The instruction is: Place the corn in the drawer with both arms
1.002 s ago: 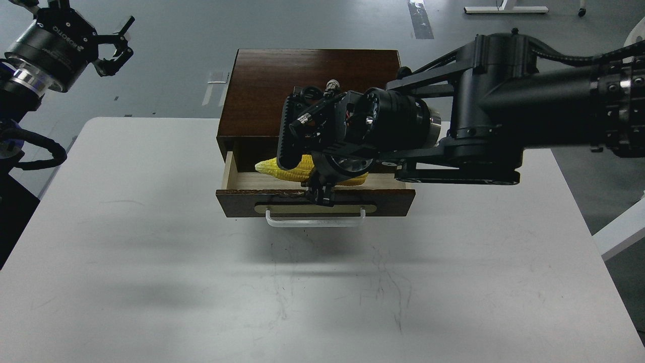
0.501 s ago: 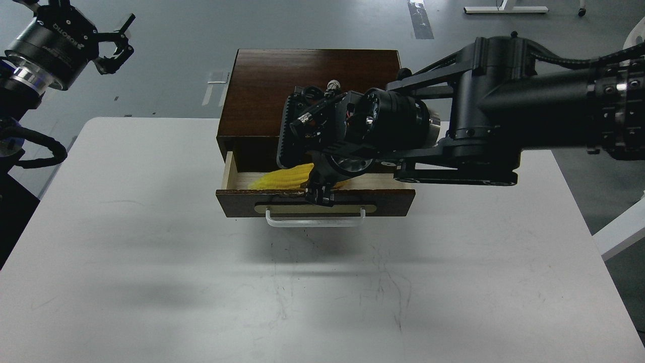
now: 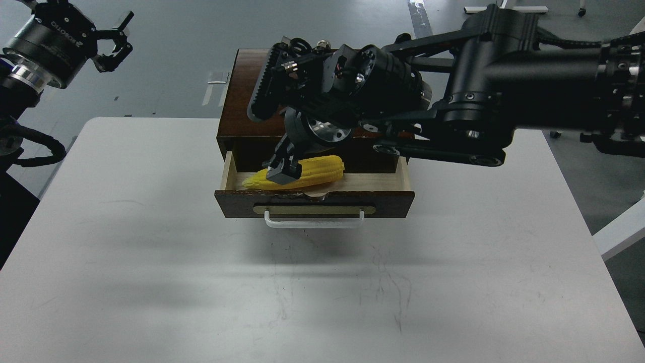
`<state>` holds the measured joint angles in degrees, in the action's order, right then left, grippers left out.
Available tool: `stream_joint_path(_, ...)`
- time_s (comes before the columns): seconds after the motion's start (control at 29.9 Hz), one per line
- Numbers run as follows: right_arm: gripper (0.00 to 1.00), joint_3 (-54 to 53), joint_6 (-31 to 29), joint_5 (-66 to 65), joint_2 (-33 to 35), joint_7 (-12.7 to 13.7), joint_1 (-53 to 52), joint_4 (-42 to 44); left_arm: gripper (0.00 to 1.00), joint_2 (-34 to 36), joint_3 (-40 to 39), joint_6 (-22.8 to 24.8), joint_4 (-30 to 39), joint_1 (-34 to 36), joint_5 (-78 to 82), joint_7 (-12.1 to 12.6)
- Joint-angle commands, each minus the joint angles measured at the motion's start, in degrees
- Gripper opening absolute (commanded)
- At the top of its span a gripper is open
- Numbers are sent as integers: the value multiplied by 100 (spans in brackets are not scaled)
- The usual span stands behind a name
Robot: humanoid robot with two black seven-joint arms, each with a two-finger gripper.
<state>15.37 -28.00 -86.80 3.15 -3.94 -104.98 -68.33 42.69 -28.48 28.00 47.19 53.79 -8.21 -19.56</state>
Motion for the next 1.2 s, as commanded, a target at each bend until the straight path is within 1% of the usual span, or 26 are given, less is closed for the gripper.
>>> stream_joint_path(0.0, 100, -919, 0, 566, 19, -2, 39, 600, 98, 2, -44, 0, 1, 0, -5, -30)
stream_joint_path(0.07, 100, -1280, 0, 821, 150, -2, 39, 890, 98, -15, -52, 0, -8, 0, -14, -30)
stream_joint_path(0.1, 100, -1282, 0, 823, 151, -2, 39, 892, 98, -15, -52, 0, -8, 0, -14, -30)
stream_joint_path(0.2, 100, -1826, 0, 1287, 537, 7, 31, 1138, 98, -51, -52, 0, 1, 8, -5, -30)
stream_joint_path(0.27, 100, -2151, 0, 1909, 975, 16, 48, 1226, 98, -86, -52, 0, 1, 8, -5, -30)
stream_joint_path(0.33, 100, -2205, 0, 2358, 1196, 25, 74, 1287, 98, -94, -61, 0, 1, 8, -5, -30)
stream_joint_path(0.4, 100, -2223, 0, 3175, 1486, 25, 188, 1401, 98, -103, -70, 0, 1, 8, -14, -30)
stream_joint_path(0.47, 100, -2240, 0, 4341, 1889, 16, 399, 1498, 98, -182, -88, 0, 1, 17, -14, -30)
stream_joint_path(0.63, 100, -2328, 0, 5855, 2408, -2, 864, 1814, 98, -349, -105, 0, -8, 17, -32, -48)
stream_joint_path(0.8, 100, -3162, 0, 6868, 2550, -11, 1708, 2201, 98, -464, -166, 0, -17, 35, -93, -57)
stream_joint_path(0.94, 100, -4294, 0, 8228, 2471, -11, 2831, 2202, 98, -674, -386, 0, -156, 17, -93, -57)
stream_joint_path(0.97, 100, -4297, 0, 8232, 2471, -11, 2834, 2202, 98, -675, -386, 0, -157, 17, -93, -57)
stream_joint_path(1.07, 100, -5043, 0, 8942, 2401, -28, 3510, 2193, 98, -929, -395, 0, -587, 8, -102, -57)
stream_joint_path(1.14, 100, -5621, 0, 9346, 2348, -37, 3948, 2237, 98, -1192, -456, 0, -999, 26, -111, -39)
stream_joint_path(1.17, 100, -5624, 0, 9348, 2348, -37, 3950, 2237, 98, -1193, -457, 0, -1001, 26, -111, -39)
